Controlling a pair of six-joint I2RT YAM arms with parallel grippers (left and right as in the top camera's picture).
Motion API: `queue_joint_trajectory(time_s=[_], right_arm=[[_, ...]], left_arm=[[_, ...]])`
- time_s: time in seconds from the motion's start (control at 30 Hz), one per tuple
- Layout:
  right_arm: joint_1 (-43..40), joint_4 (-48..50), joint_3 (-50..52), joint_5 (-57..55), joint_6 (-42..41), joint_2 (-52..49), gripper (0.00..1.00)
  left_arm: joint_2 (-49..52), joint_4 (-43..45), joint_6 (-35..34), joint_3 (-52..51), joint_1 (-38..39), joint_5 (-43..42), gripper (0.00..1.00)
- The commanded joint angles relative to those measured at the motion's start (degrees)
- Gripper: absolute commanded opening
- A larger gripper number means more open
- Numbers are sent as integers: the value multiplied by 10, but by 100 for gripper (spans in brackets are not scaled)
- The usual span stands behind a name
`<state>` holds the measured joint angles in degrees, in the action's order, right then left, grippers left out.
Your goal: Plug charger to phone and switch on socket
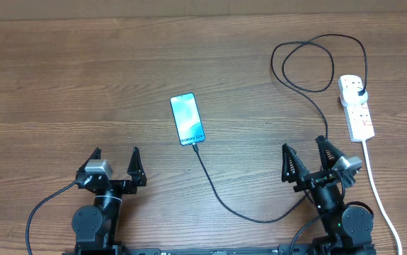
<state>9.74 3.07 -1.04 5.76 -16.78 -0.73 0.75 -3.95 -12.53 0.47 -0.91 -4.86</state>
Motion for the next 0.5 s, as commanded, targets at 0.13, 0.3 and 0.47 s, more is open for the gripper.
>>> queue_joint_trajectory(time_s=[0.13, 0.3, 0.47], right_arm=[[-4, -37, 6, -7, -8, 6, 100], [-4, -75, 6, -1, -14, 6, 100], [-4, -75, 6, -1, -14, 6, 100]], left_arm=[[-5, -3, -8, -2, -6, 5, 100], [-5, -3, -8, -2, -6, 5, 100], [-5, -3, -8, -2, -6, 5, 100]])
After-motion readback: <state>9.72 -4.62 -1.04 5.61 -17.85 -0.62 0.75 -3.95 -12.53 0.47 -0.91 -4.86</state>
